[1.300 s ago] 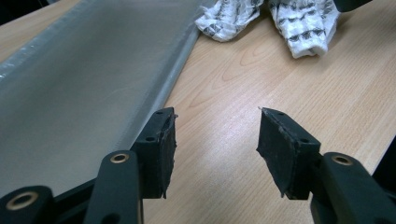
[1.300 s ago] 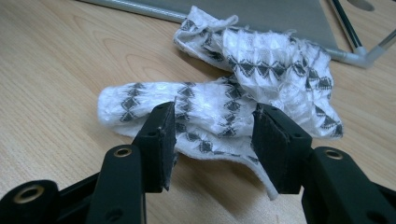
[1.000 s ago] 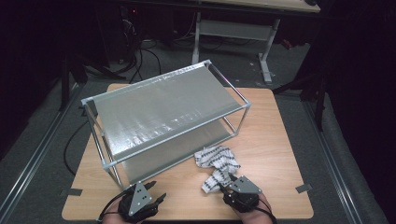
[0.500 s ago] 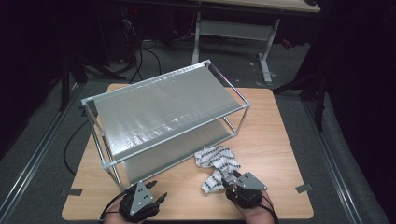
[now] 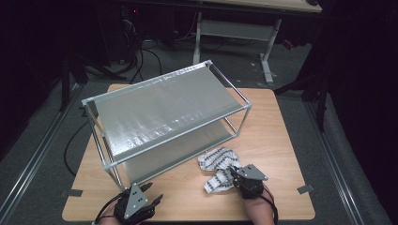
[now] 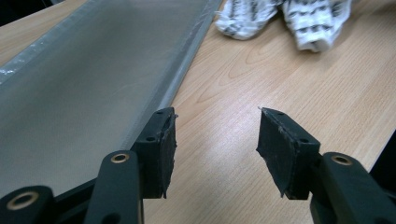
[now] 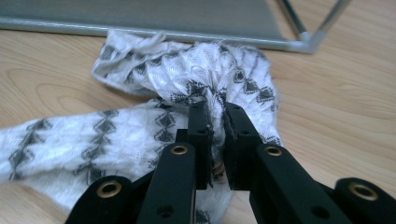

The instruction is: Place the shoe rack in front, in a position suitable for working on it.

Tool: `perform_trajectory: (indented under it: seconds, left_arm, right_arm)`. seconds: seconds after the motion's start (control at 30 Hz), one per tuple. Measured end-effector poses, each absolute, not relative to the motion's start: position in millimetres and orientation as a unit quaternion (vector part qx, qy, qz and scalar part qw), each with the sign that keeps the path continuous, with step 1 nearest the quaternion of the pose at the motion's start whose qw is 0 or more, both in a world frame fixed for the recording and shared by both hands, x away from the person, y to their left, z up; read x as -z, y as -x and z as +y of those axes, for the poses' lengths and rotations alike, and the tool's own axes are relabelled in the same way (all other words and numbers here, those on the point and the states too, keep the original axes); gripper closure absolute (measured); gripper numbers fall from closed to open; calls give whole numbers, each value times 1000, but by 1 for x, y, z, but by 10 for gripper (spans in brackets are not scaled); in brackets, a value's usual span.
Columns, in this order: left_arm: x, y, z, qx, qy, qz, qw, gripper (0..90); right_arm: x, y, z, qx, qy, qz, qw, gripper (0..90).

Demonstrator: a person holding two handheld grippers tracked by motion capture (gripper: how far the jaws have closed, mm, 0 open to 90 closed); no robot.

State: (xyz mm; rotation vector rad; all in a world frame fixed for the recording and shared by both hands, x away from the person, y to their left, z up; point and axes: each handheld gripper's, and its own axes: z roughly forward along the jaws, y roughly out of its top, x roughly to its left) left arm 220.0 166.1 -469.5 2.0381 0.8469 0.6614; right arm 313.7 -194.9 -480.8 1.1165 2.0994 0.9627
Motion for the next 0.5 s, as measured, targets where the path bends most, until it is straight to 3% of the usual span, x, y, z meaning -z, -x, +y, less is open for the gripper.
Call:
perform_trajectory:
  seconds: [0.33,0.5]
  left_arm:
    - [467,-228,154,-254,-813,318,416,466]
    - [467,-235,142,-245,-820,302,420,466]
  right_arm:
    - [475,-298,-258,-326,-455,761,327,815]
    - [475,-284,-311,-309,-508,726,346,803]
